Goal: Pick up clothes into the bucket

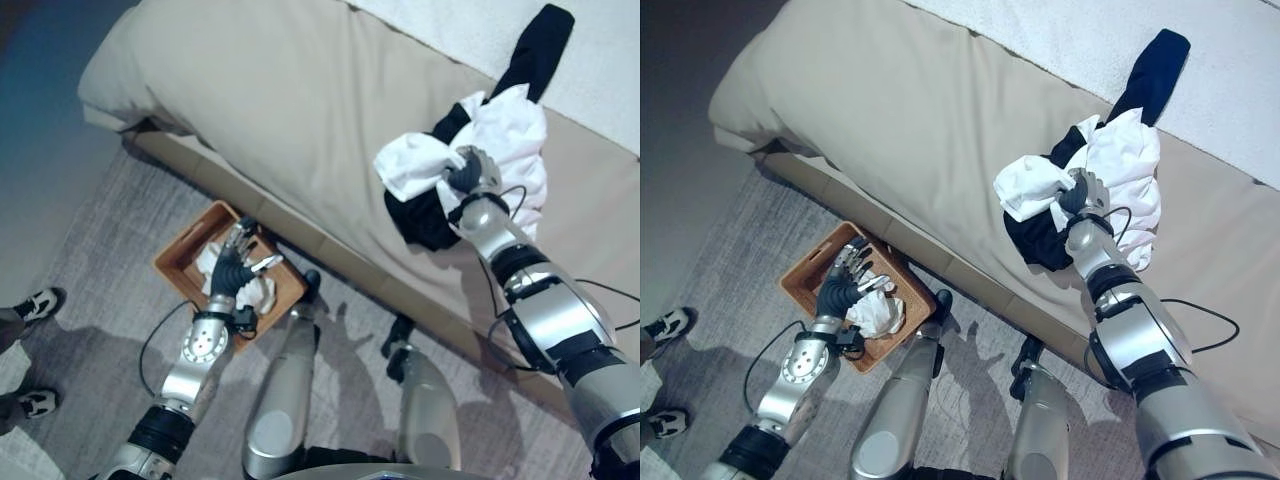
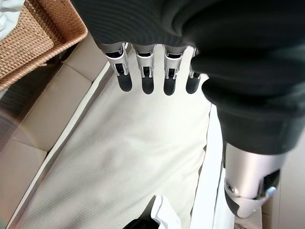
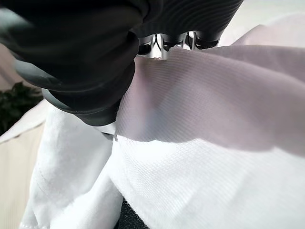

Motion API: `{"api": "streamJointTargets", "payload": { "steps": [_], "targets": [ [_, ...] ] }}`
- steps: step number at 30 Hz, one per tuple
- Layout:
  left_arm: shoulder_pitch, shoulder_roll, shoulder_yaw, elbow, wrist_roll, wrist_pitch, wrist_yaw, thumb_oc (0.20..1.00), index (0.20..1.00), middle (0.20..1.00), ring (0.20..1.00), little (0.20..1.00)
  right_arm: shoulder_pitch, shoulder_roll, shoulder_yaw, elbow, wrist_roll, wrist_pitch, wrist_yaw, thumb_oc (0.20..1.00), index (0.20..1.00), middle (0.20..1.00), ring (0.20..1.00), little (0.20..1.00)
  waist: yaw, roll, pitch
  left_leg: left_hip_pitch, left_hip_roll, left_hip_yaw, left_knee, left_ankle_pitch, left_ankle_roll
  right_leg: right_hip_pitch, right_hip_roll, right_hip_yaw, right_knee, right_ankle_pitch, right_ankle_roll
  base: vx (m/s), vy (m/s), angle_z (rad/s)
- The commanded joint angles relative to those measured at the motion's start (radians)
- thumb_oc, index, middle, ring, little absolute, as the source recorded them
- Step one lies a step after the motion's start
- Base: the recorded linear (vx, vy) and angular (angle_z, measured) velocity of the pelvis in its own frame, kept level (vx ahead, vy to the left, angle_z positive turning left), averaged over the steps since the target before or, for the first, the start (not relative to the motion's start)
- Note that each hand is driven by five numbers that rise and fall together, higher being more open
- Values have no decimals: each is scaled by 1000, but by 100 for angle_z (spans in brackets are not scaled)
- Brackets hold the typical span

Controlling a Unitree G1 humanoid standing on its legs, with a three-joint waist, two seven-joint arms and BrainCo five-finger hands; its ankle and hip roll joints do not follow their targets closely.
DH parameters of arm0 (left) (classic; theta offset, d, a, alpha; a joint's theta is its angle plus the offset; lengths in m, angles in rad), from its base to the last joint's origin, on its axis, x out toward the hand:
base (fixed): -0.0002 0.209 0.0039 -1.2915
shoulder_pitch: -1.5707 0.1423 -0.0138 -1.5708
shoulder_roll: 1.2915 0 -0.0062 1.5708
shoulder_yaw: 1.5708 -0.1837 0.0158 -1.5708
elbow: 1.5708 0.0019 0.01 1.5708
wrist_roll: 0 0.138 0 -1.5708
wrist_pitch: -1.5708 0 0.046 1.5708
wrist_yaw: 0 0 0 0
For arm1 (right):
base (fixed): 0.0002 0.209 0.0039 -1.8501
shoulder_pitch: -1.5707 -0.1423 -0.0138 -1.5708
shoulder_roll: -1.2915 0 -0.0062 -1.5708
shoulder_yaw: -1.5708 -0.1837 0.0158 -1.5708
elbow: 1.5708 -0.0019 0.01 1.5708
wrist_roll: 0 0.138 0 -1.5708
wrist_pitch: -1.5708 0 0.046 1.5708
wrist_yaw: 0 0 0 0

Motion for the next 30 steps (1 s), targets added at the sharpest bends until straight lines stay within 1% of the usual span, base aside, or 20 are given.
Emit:
{"api": "streamJointTargets", "payload": {
  "steps": [1,4,7,12,14,15,16,17,20,21,22,23,26,29,30],
  "targets": [
    [17,2,16,-84,6,-70,14,1000,1000,1000,1000,1000,-42,-37,-24,-39,21,-23,-45,200,200,200,200,200,-3,-9,-1,-1,11,67,39,-51,36,27,-37,12,-9,71,27,0,0,0],
    [18,2,22,-83,9,-70,14,1000,1000,1000,1000,1000,-30,-38,-32,-72,32,-32,-47,200,200,200,200,200,-7,-11,-1,4,11,67,37,-51,36,31,-38,9,-9,70,28,0,0,0],
    [26,-1,38,-76,15,-72,20,1000,1000,1000,1000,1000,10,-49,-46,-179,38,-48,-50,200,200,200,200,200,-17,-22,-7,10,16,67,34,-53,35,36,-36,13,-13,73,29,0,0,0],
    [31,-3,49,-73,17,-73,22,1000,1000,1000,1000,1000,40,-61,-55,-251,31,-54,-54,200,200,200,200,200,-23,-30,-12,16,21,72,30,-54,34,39,-35,16,-17,75,28,0,0,0],
    [37,-6,65,-70,29,-70,22,1000,1000,1000,1000,1000,107,-72,-93,-392,42,-75,-59,200,200,200,200,200,-35,-38,-15,25,24,73,28,-56,34,48,-32,16,-20,74,29,0,0,0],
    [37,-5,64,-70,29,-70,22,1000,1000,1000,1000,1000,109,-73,-95,-395,42,-74,-59,200,200,200,200,200,-35,-38,-16,25,24,73,28,-56,34,48,-32,16,-20,74,29,0,0,0],
    [37,-8,72,-70,34,-69,24,1000,1000,1000,1000,1000,145,-74,-117,-453,54,-89,-62,200,200,200,200,200,-41,-42,-19,28,25,74,28,-57,34,51,-31,16,-20,74,29,34,-11,-3],
    [43,-10,86,-64,41,-71,27,1000,1000,1000,1000,1000,230,-79,-161,-583,61,-111,-60,200,200,200,200,200,-52,-48,-27,36,29,77,26,-59,34,59,-31,16,-25,75,32,48,-16,-3],
    [55,-13,109,-53,48,-74,25,1000,1000,1000,1000,1000,359,-100,-238,-776,71,-155,-48,200,200,200,200,200,-66,-62,-47,57,36,77,17,-62,33,80,-29,16,-37,76,34,46,-23,-3],
    [56,-13,108,-53,48,-74,25,1000,1000,1000,1000,1000,363,-100,-240,-780,70,-153,-47,200,200,200,200,200,-65,-62,-48,58,36,77,16,-62,33,81,-29,15,-38,76,34,45,-27,-6],
    [61,-13,112,-53,45,-78,15,1000,1000,1000,1000,1000,412,-107,-283,-830,93,-180,-43,200,200,200,200,200,-71,-68,-63,69,38,76,10,-63,33,94,-28,13,-47,78,35,48,-31,-6],
    [65,-13,117,-47,41,-78,9,1000,1000,1000,1000,1000,430,-115,-314,-876,116,-192,-36,200,200,200,200,200,-74,-72,-74,82,39,77,2,-62,33,103,-27,11,-54,80,36,68,-38,-6],
    [70,-11,121,-42,32,-79,-9,1000,1000,1000,1000,1000,466,-115,-363,-953,192,-238,-10,200,200,200,200,200,-83,-83,-104,109,46,82,-21,-60,31,129,-23,12,-82,87,40,55,-20,-6],
    [75,-10,127,-37,27,-77,-24,1000,1000,1000,1000,1000,481,-125,-385,-995,223,-255,8,200,200,200,200,200,-89,-88,-124,129,49,84,-34,-59,29,146,-20,11,-95,88,41,46,-13,-9],
    [85,-12,133,-40,21,-74,-37,1000,1000,1000,1000,1000,492,-134,-410,-1043,268,-276,28,200,200,200,200,200,-94,-95,-143,146,52,85,-42,-60,28,164,-18,12,-105,89,42,48,-16,-10]
  ]
}}
